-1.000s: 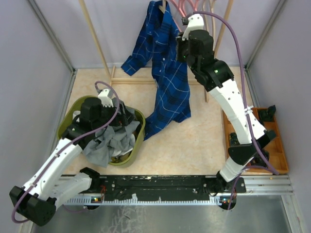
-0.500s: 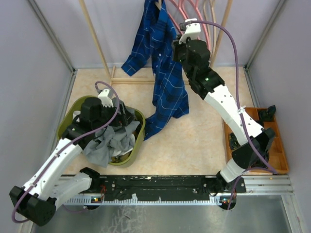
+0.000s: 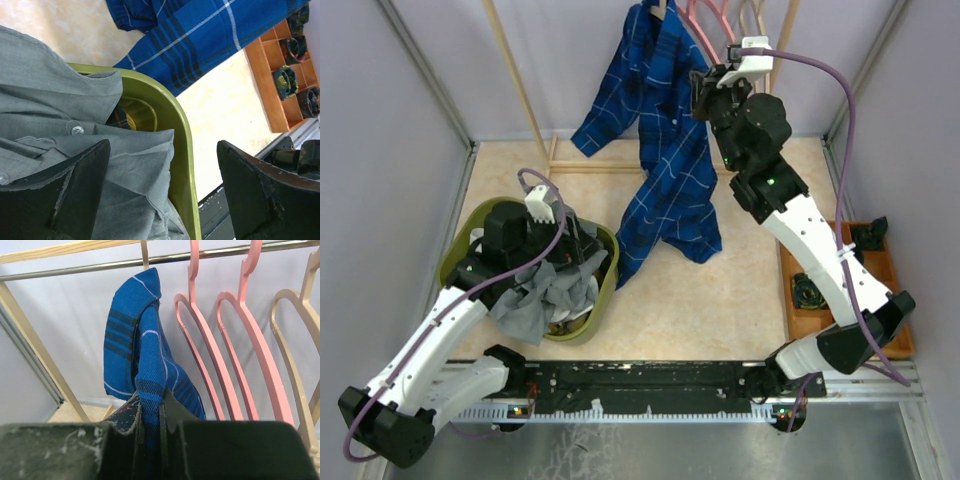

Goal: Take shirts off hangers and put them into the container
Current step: Pick up the hanger from the clothesline.

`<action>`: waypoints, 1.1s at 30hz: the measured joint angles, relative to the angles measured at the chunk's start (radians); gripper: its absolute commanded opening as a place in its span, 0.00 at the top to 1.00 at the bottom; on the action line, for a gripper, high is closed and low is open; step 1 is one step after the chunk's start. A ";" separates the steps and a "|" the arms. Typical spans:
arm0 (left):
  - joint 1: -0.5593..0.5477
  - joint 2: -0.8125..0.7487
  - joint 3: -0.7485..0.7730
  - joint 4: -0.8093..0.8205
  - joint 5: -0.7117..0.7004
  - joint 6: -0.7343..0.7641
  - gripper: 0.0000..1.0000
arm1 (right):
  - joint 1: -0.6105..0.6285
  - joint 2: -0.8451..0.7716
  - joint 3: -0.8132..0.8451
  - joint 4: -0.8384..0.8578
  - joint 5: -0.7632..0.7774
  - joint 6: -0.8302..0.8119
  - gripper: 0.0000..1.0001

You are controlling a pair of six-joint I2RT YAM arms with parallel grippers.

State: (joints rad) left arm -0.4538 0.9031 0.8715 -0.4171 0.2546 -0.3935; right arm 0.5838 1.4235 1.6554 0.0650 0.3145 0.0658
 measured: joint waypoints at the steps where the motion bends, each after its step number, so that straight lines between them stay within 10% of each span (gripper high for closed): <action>1: 0.000 0.000 0.000 0.001 0.006 -0.001 0.08 | 0.000 -0.001 0.000 0.001 -0.002 0.001 1.00; 33: -0.003 0.042 0.048 0.045 0.367 0.033 0.14 | -0.001 -0.127 -0.064 -0.103 -0.127 0.025 1.00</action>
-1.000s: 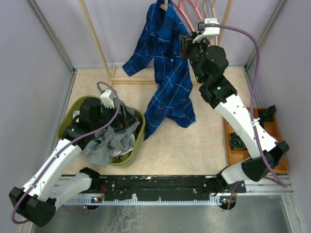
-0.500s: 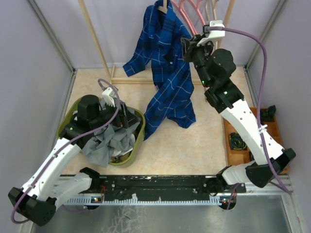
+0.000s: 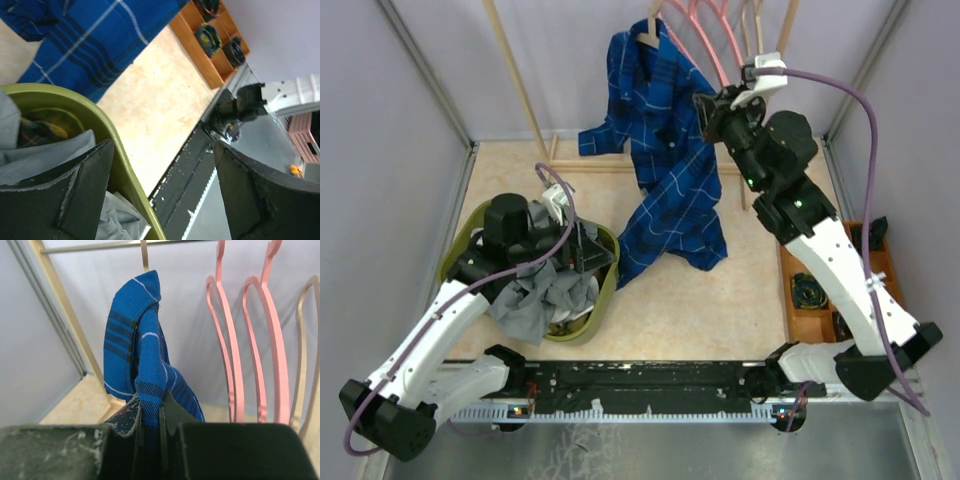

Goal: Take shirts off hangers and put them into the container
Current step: Pick up the hanger from the clothesline.

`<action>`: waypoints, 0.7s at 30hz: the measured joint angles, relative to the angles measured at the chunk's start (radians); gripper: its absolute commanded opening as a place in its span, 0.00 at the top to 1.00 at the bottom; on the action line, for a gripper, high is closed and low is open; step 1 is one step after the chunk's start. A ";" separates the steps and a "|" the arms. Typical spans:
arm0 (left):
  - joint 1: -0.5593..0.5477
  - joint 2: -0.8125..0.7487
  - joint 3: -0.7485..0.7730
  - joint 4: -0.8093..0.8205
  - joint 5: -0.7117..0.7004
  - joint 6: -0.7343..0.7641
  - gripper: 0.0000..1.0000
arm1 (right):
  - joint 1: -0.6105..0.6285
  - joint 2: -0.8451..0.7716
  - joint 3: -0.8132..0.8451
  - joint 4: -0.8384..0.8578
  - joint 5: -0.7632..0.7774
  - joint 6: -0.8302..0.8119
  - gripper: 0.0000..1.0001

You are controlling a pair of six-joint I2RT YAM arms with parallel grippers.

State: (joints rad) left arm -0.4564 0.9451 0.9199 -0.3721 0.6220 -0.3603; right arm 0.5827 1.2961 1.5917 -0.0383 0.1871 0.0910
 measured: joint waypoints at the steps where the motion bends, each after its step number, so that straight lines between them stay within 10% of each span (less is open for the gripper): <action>1: -0.002 0.000 0.000 0.000 0.021 0.001 0.14 | 0.000 -0.024 -0.022 -0.015 -0.010 0.000 1.00; 11: -0.155 0.066 0.017 -0.006 0.150 0.036 0.15 | -0.002 -0.352 -0.087 -0.272 -0.054 -0.034 1.00; 21: -0.325 0.270 0.074 -0.105 -0.024 0.100 0.18 | -0.002 -0.480 -0.046 -0.326 0.005 -0.081 1.00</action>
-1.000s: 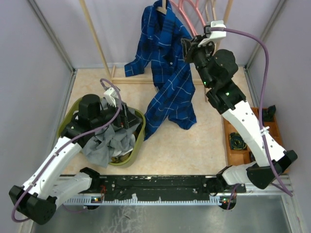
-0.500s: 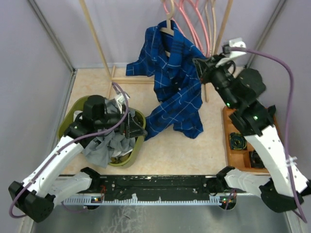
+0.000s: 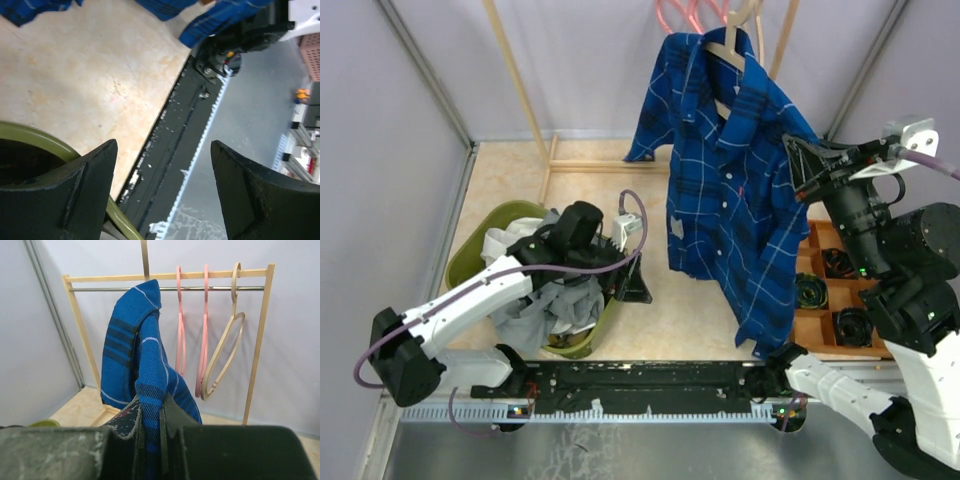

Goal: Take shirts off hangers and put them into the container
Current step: Pick up the hanger from the clothesline, then move the bin to the center of the board.

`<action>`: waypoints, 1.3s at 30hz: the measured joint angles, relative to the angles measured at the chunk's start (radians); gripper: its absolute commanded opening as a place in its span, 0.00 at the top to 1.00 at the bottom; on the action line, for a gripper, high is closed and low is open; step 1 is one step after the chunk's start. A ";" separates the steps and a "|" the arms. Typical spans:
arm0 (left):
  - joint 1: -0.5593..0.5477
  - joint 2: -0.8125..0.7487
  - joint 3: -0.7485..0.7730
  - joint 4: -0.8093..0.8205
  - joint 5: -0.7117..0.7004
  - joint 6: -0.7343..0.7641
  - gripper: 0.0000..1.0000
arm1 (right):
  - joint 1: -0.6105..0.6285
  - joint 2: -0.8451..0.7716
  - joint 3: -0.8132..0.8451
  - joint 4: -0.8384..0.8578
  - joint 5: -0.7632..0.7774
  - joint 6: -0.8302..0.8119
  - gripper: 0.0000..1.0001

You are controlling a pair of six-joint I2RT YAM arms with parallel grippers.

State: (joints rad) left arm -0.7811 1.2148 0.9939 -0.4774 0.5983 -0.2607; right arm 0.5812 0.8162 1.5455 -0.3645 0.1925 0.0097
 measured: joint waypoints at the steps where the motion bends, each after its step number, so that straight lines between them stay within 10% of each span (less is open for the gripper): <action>1: -0.003 0.016 0.010 -0.003 -0.014 -0.001 0.18 | 0.000 -0.003 0.005 -0.007 -0.003 0.000 1.00; 17: 0.110 0.163 0.134 0.016 -0.530 -0.045 0.20 | -0.002 -0.128 0.080 -0.229 -0.242 -0.007 1.00; 26: 0.290 0.151 0.100 0.068 -0.500 -0.055 0.19 | -0.002 -0.171 0.125 -0.343 -0.279 -0.032 1.00; 32: 0.287 -0.018 0.040 0.080 -0.415 -0.084 0.10 | -0.002 -0.178 0.137 -0.413 -0.237 -0.057 1.00; 39: 0.323 -0.238 0.045 0.062 -0.631 -0.154 0.01 | -0.002 -0.179 0.103 -0.430 -0.212 -0.074 1.00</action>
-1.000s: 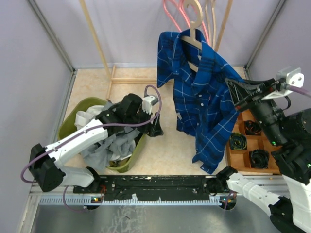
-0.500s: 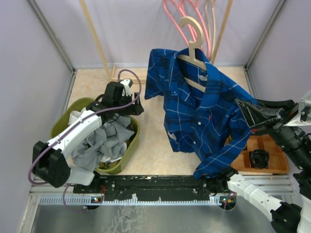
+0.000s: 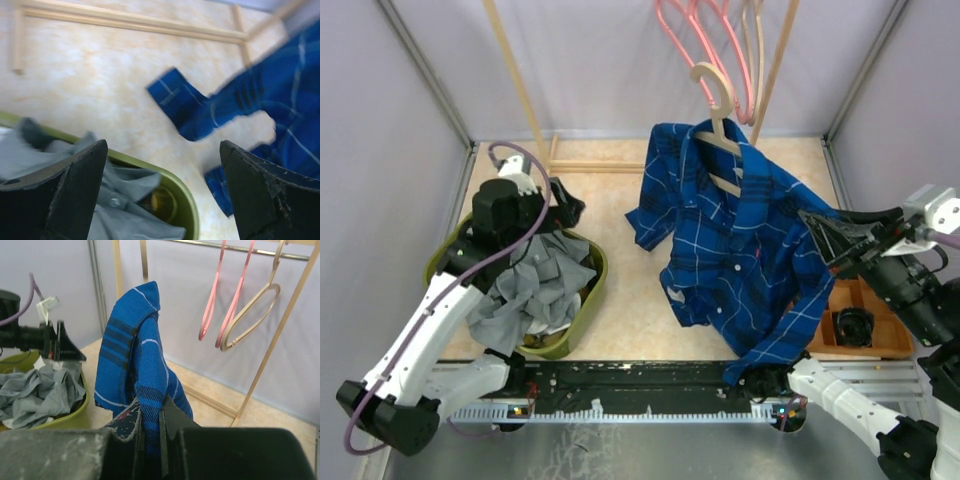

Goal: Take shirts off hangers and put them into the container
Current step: Move the bin to the center of the board.

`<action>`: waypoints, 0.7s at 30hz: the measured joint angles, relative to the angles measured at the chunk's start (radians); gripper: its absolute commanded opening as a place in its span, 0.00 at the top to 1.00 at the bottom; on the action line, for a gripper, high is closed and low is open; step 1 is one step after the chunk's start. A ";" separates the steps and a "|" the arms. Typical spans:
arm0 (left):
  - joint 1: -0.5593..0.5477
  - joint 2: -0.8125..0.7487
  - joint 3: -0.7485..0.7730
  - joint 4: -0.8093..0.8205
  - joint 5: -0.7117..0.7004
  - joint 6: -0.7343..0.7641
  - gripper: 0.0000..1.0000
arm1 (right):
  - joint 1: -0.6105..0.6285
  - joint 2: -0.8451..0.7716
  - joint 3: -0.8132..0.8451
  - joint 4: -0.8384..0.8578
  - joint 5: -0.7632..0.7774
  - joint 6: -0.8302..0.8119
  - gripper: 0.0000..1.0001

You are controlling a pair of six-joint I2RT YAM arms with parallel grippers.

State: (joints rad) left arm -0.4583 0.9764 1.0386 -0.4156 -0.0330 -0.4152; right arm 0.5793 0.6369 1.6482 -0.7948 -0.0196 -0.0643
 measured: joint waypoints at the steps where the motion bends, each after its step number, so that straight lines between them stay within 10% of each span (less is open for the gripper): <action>1: 0.026 0.011 0.019 -0.018 -0.032 -0.008 0.01 | 0.000 0.002 -0.006 -0.003 -0.002 -0.001 1.00; 12: 0.464 0.152 0.004 -0.077 -0.043 -0.072 0.00 | 0.000 0.038 -0.018 -0.027 -0.191 -0.003 1.00; 21: 0.535 0.441 0.061 0.045 0.126 -0.077 0.02 | 0.000 0.038 -0.018 -0.029 -0.323 0.003 1.00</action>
State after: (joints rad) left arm 0.0769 1.4174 1.0996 -0.3706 0.0929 -0.4919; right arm 0.5793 0.6746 1.6306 -0.8242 -0.3428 -0.0608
